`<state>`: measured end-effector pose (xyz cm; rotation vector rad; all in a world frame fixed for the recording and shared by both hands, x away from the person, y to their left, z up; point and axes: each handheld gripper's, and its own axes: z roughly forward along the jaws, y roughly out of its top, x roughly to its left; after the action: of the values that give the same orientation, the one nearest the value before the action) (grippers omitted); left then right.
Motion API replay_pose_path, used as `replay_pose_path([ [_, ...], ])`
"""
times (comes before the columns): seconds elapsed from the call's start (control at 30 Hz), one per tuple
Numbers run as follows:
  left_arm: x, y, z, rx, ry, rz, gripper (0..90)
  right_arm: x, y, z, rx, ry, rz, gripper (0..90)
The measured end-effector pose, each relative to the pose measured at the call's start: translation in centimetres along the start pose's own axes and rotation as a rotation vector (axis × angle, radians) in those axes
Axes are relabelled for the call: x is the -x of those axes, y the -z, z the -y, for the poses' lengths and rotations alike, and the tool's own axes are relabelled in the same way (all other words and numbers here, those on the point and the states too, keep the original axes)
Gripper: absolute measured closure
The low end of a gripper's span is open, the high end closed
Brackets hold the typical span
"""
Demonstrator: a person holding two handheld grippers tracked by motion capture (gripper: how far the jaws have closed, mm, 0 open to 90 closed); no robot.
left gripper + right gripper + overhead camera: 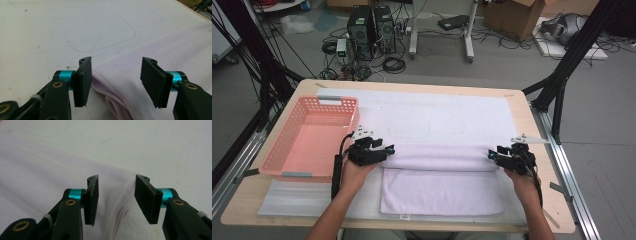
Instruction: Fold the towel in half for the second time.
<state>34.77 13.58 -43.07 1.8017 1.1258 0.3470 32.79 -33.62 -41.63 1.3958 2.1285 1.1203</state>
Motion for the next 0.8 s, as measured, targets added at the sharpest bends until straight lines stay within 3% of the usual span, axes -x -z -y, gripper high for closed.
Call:
replay_pose_path([
  [0.17,-0.4,-1.8,0.1,-0.047,0.0,0.014,46.3,0.8,-2.4,-1.3,-0.073,-0.018,0.023,48.5],
  [0.3,-0.6,-2.5,0.3,-0.072,0.025,0.03,53.3,1.5,-3.8,-1.6,-0.124,-0.016,0.024,52.6],
  [0.37,-0.6,-2.6,0.4,-0.085,0.031,0.044,63.5,1.6,-4.2,-1.5,-0.143,-0.015,0.006,61.5],
  [0.43,-0.5,-2.6,0.5,-0.097,0.011,0.052,77.3,1.6,-4.3,-1.5,-0.159,-0.007,0.001,82.9],
  [0.47,-0.4,-2.6,0.4,-0.095,0.001,0.052,81.4,1.6,-4.2,-1.5,-0.161,0.002,-0.013,86.7],
  [0.63,-0.1,-1.6,0.1,-0.052,-0.025,0.055,84.7,1.0,-3.1,-1.7,-0.111,0.041,0.002,87.7],
  [0.8,0.9,0.6,-0.1,0.043,-0.06,0.075,84.7,0.4,-1.0,-1.3,-0.02,0.068,0.003,87.9],
])
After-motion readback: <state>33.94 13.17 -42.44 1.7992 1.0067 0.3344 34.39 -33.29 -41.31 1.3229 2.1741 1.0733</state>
